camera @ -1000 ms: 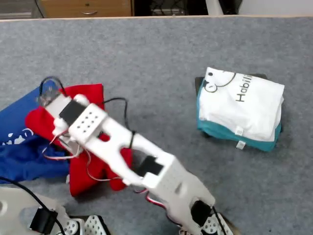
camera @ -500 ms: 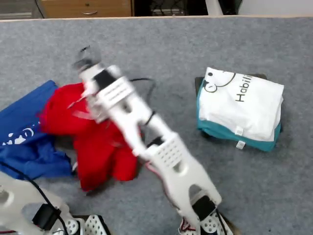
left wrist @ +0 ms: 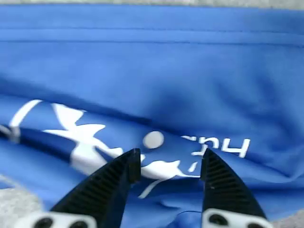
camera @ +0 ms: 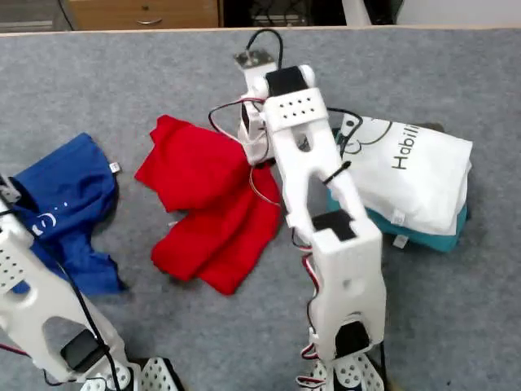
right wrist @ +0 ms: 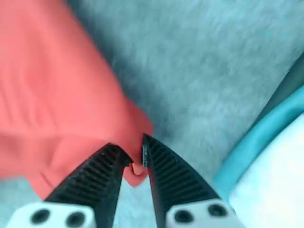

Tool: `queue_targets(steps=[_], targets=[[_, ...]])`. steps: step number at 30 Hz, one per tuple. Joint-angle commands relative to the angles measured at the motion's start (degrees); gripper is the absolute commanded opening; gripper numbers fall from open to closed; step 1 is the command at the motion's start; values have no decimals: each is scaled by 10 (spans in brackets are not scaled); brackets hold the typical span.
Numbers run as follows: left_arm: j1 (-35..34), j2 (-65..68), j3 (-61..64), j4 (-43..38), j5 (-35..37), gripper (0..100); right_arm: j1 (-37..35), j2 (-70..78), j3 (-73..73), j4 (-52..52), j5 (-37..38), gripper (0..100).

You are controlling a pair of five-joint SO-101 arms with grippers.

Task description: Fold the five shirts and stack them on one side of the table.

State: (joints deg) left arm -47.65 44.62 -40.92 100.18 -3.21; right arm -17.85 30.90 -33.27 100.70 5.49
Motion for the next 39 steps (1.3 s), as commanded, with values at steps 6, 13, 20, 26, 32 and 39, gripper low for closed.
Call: queue_targets(steps=[6, 13, 20, 26, 32, 39], targets=[[9, 90, -108, -15, 4, 30, 47, -119, 120, 5, 73, 105], [-73, 146, -273, -18, -53, 30, 61, -128, 60, 4, 39, 339], [-164, 164, -479, -17, 37, 30, -73, -107, 20, -11, 36, 353], [-179, 160, -531, 2, 95, 34, -253, -24, 20, -85, 34, 356], [-187, 159, -534, 7, 76, 102, -282, 108, 7, -207, -11, 348], [-204, 162, -534, 7, 76, 112, -221, 180, -159, -178, -38, 34]])
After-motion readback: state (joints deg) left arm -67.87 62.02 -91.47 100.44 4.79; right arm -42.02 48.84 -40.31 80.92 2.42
